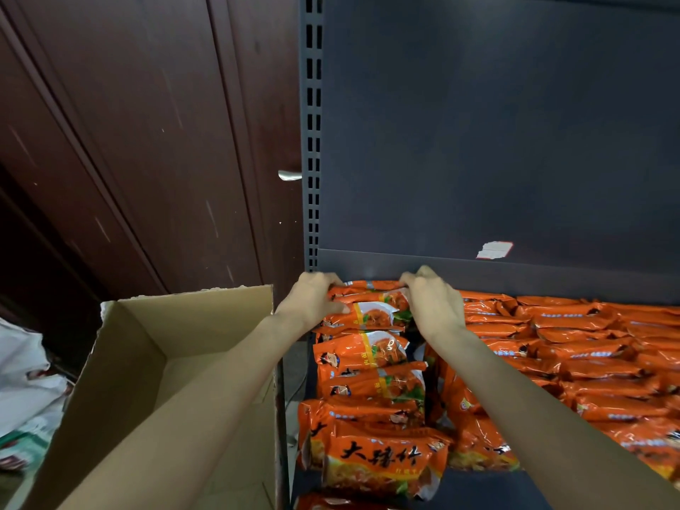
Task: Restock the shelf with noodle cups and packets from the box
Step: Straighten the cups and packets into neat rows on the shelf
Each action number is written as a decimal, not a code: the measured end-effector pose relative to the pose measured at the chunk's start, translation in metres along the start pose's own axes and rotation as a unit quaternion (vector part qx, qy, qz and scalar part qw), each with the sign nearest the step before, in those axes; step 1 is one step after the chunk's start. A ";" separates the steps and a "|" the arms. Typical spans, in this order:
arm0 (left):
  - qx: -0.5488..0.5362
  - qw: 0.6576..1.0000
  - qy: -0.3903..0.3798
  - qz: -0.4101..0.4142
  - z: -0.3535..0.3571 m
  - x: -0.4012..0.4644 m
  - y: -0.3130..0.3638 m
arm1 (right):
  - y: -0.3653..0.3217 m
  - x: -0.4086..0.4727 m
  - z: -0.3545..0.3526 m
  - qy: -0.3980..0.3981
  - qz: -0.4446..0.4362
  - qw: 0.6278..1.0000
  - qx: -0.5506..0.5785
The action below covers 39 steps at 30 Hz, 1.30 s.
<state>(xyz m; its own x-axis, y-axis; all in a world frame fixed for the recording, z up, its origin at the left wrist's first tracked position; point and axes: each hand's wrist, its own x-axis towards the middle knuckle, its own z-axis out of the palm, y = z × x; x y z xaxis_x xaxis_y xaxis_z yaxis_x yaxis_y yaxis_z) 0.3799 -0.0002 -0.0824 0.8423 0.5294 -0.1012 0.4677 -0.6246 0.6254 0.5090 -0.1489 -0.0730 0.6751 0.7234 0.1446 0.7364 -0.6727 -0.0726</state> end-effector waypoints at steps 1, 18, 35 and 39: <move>0.013 1.000 0.006 0.010 0.001 0.000 -0.001 | 0.000 0.000 0.000 0.000 0.003 1.000 -0.003; -0.038 0.997 0.072 0.001 -0.002 -0.002 -0.002 | -0.013 0.004 -0.003 -0.013 -0.032 0.998 0.048; -0.178 0.968 0.096 -0.151 0.010 -0.001 -0.018 | -0.007 -0.006 -0.006 0.031 -0.097 0.991 0.081; -0.229 0.959 0.120 -0.112 0.007 -0.007 -0.013 | 0.000 -0.005 0.006 -0.029 -0.034 0.997 0.064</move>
<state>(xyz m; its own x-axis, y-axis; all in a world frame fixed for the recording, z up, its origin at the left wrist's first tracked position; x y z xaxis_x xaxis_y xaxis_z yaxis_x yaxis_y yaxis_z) 0.3705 0.0000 -0.0955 0.6222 0.7727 -0.1256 0.4159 -0.1904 0.8892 0.5057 -0.1518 -0.0801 0.6218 0.7772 0.0960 0.7778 -0.5987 -0.1912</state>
